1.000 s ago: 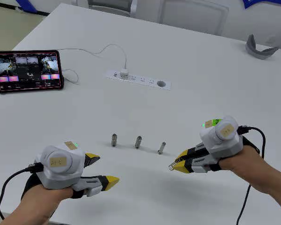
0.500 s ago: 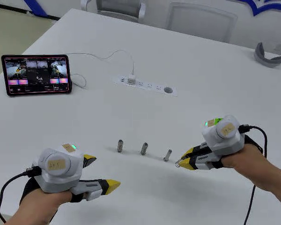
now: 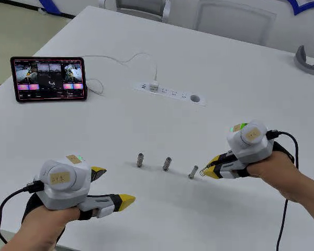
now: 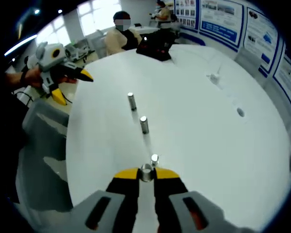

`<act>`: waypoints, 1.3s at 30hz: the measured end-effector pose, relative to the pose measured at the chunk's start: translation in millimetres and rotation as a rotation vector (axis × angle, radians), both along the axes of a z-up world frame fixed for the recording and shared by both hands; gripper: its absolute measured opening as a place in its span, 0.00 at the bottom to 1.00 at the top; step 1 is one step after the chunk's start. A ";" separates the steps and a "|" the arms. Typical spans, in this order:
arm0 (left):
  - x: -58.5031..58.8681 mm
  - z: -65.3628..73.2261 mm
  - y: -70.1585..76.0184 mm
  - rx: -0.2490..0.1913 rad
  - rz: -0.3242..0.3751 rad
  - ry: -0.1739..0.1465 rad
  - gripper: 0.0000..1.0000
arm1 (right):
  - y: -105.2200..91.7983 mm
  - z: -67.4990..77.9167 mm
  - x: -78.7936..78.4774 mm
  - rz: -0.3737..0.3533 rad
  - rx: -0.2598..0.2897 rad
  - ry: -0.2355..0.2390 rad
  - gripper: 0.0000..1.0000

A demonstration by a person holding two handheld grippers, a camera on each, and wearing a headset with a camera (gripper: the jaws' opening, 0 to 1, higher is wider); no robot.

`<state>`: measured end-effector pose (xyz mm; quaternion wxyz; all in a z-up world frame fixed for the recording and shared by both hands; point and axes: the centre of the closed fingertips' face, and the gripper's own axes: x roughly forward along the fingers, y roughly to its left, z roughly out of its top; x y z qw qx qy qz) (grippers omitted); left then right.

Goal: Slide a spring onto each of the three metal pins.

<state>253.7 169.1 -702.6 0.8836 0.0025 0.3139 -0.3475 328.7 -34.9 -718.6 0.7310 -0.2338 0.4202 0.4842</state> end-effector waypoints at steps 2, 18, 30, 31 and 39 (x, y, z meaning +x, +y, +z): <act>0.1 0.4 1.3 -0.001 0.004 0.000 0.66 | -0.2 -0.3 3.3 0.001 -0.004 -0.003 0.13; -0.3 6.2 4.8 -0.005 0.002 -0.009 0.70 | 11.7 -6.8 13.6 0.030 -0.012 -0.005 0.13; -2.4 6.0 12.0 -0.005 0.020 -0.005 0.71 | 13.3 -17.0 16.4 0.048 -0.036 -0.001 0.13; -2.7 6.1 12.3 -0.005 0.021 -0.005 0.71 | 13.7 -19.2 17.4 0.050 -0.037 0.002 0.13; -3.0 5.5 13.3 -0.001 0.017 -0.003 0.70 | 18.8 -28.1 18.2 0.070 -0.056 0.004 0.13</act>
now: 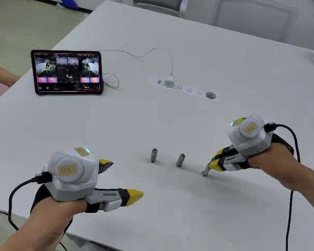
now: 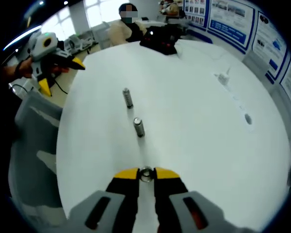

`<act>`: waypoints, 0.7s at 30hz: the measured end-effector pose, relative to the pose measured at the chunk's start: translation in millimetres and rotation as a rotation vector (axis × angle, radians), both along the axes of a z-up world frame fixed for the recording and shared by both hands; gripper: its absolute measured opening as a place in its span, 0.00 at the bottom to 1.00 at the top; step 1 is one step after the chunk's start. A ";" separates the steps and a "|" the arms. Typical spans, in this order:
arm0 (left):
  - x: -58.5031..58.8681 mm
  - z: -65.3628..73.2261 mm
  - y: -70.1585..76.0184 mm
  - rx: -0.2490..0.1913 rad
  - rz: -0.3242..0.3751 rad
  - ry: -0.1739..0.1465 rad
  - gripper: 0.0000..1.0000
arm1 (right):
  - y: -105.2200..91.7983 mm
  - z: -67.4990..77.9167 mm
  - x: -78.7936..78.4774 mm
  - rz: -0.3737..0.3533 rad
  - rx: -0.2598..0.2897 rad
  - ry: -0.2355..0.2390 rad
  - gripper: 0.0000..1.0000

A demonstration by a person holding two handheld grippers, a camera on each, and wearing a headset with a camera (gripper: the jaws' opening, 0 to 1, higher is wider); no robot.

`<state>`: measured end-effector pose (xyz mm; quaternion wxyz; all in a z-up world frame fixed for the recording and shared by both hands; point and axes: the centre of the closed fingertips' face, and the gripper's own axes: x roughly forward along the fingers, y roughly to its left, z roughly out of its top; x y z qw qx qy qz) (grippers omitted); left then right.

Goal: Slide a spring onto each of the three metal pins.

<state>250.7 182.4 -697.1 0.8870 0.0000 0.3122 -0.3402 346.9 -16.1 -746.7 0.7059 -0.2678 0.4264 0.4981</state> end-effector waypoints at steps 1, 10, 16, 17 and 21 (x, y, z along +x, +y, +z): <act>0.4 0.2 0.4 0.001 0.000 -0.001 0.70 | 0.8 -0.6 -0.7 0.003 -0.003 0.002 0.13; 3.4 1.5 5.1 0.009 0.005 -0.004 0.70 | 2.4 -8.4 2.2 0.020 -0.026 -0.006 0.13; 5.6 2.3 7.8 0.009 0.009 -0.006 0.69 | 3.5 -14.2 1.8 0.007 -0.024 0.004 0.13; 5.8 2.2 8.3 0.009 0.010 -0.005 0.69 | 3.9 -15.2 1.4 0.006 -0.022 0.006 0.13; 5.8 1.6 9.2 0.009 0.014 -0.002 0.69 | 2.5 -22.6 -0.6 0.010 -0.038 0.010 0.13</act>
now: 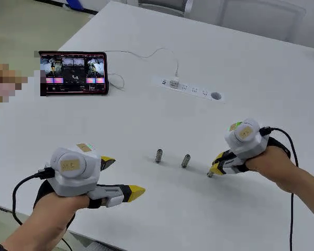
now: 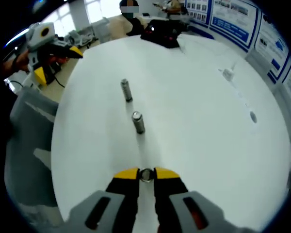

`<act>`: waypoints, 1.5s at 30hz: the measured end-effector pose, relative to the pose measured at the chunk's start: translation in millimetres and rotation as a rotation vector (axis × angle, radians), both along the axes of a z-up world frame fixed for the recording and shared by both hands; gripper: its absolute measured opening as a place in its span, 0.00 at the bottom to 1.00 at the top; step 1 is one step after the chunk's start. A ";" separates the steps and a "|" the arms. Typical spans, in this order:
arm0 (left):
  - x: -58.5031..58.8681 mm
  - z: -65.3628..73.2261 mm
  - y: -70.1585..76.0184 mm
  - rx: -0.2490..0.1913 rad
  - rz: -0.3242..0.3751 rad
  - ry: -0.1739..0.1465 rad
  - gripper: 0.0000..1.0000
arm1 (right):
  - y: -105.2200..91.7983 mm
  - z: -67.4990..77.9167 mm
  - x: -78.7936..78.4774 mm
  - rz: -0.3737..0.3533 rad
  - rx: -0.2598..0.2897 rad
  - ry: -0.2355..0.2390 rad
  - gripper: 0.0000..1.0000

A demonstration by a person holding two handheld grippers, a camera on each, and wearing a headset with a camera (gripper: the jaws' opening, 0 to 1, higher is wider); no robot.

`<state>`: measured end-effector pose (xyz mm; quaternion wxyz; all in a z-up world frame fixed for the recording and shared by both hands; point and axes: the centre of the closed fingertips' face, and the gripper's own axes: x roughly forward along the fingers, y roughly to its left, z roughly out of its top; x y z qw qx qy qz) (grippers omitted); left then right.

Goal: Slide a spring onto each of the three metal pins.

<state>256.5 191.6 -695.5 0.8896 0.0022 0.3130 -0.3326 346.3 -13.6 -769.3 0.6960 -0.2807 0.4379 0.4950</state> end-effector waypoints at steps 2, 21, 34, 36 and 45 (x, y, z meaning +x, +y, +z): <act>-0.9 0.2 -0.1 0.001 0.000 0.001 0.69 | -0.8 -2.9 -1.0 0.000 -0.006 0.002 0.13; -0.3 -0.3 1.7 0.007 0.001 0.008 0.69 | -1.7 -10.2 -6.4 -0.075 0.028 0.022 0.25; 0.8 0.2 -4.2 -0.007 -0.007 0.007 0.69 | -17.8 -10.1 -21.3 -0.274 0.148 0.062 0.45; 0.2 -0.1 -5.2 -0.009 -0.007 0.009 0.69 | -16.7 -7.1 -24.1 -0.318 0.206 0.082 0.44; -1.1 -0.8 -6.9 -0.016 -0.003 0.011 0.69 | -26.3 0.1 -27.5 -0.470 0.331 0.080 0.49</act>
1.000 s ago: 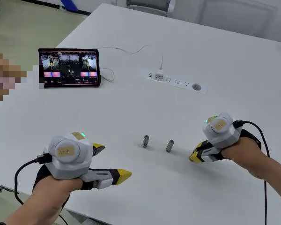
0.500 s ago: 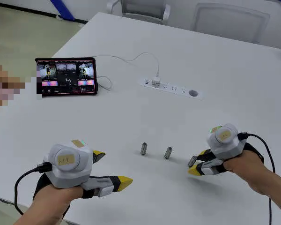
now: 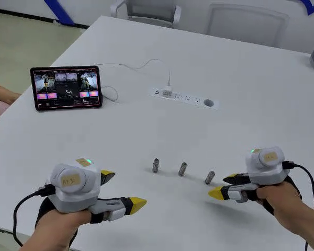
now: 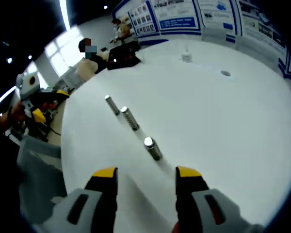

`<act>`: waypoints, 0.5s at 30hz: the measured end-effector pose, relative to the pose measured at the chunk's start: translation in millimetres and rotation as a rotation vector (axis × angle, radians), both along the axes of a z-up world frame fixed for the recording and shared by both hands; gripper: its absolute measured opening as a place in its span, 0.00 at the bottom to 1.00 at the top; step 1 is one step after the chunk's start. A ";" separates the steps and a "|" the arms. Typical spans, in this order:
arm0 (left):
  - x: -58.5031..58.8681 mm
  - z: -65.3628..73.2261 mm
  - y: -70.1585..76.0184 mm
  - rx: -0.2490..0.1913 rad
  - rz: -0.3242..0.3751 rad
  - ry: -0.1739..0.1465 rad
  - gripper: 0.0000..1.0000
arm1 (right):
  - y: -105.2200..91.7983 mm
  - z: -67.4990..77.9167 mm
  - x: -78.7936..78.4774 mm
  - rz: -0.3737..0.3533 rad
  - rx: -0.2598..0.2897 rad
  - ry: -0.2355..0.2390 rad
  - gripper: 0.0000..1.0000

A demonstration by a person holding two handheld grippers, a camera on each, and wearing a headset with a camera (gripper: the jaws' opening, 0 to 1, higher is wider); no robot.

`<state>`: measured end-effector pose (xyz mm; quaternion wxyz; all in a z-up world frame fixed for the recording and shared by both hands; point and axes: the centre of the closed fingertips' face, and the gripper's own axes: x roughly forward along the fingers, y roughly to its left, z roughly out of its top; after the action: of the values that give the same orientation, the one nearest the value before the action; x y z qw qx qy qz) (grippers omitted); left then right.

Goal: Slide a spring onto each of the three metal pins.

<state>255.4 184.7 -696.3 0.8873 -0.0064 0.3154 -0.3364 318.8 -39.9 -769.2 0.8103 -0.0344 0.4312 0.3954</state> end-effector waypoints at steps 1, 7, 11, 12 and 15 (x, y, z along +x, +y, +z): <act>0.3 -0.1 -0.3 0.000 -0.002 0.000 0.69 | 0.1 1.8 -0.4 -0.020 0.022 0.000 0.50; 3.4 2.3 0.2 0.000 -0.003 -0.008 0.69 | -1.9 7.6 -3.2 -0.072 0.062 -0.021 0.51; 5.1 2.7 0.1 0.001 -0.005 -0.012 0.68 | -0.4 12.8 -4.3 -0.111 0.104 -0.032 0.53; 5.3 2.6 0.0 0.002 -0.005 -0.012 0.68 | -0.3 13.7 -4.3 -0.118 0.110 -0.035 0.53; 6.0 2.4 -0.3 0.002 -0.008 -0.013 0.68 | 0.1 16.3 -4.4 -0.135 0.122 -0.047 0.55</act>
<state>261.4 184.4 -693.9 0.8881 -0.0021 0.3101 -0.3394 314.4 -39.8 -752.9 0.8456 0.0347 0.3884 0.3645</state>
